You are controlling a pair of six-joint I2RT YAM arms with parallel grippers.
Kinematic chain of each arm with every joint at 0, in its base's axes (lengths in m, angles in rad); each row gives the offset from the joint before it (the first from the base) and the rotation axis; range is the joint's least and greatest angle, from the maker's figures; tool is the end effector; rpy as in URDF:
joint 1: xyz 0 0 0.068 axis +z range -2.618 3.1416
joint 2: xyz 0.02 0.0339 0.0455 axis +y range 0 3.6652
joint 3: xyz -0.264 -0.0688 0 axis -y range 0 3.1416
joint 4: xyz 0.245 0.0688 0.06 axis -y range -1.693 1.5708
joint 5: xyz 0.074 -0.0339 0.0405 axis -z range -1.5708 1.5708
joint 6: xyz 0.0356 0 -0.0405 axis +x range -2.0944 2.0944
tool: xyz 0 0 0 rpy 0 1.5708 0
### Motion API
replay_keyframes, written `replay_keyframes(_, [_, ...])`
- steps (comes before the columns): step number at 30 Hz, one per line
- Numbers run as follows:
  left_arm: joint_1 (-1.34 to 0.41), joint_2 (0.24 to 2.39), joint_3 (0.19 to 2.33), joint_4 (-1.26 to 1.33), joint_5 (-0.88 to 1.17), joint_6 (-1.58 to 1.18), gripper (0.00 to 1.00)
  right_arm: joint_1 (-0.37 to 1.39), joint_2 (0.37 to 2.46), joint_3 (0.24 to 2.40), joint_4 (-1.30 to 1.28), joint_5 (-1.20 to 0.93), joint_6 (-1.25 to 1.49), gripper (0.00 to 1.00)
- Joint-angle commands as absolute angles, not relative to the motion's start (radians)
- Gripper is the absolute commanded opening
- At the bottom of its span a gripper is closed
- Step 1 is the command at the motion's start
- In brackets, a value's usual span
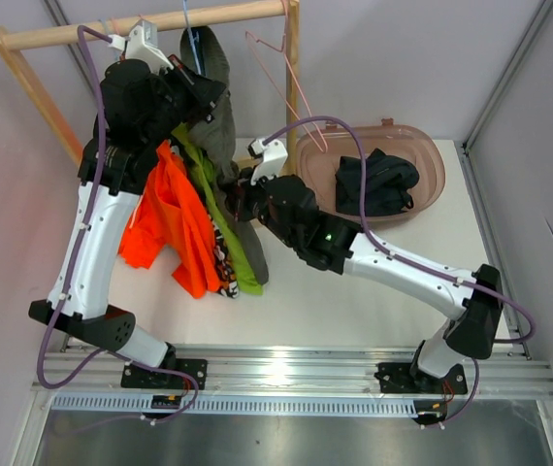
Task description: Remove the shorts from the hanger
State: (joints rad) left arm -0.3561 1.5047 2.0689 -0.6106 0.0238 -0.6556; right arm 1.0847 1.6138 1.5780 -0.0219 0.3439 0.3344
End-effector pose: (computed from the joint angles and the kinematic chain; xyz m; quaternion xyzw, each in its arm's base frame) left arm 0.2687 -0.1008 0.5536 -0.0998 0.7164 -0.3421 0.5998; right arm 0.1908 0.3354 0.4222 -0.1532 0.7097 0.3462 0.5941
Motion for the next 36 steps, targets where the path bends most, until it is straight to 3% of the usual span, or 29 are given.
replay_keyframes(1, [-0.362, 1.439, 2.091, -0.52, 0.029, -0.647, 0.0, 1.127, 1.531, 1.542, 0.012, 0.428, 0.316, 0.0])
replay_keyframes(16, [-0.324, 1.558, 2.238, -0.592, -0.121, -0.512, 0.0, 1.548, 1.272, 1.365, -0.132, 0.85, 0.288, 0.0])
replay_keyframes(25, [-0.262, 1.68, 2.462, -0.663, -0.092, -0.517, 0.0, 1.62, 1.239, 1.263, -0.15, 0.946, 0.386, 0.0])
replay_keyframes(36, [-0.25, 1.631, 2.453, -0.667, -0.045, -0.526, 0.0, 1.563, 1.285, 1.264, -0.052, 0.94, 0.307, 0.0])
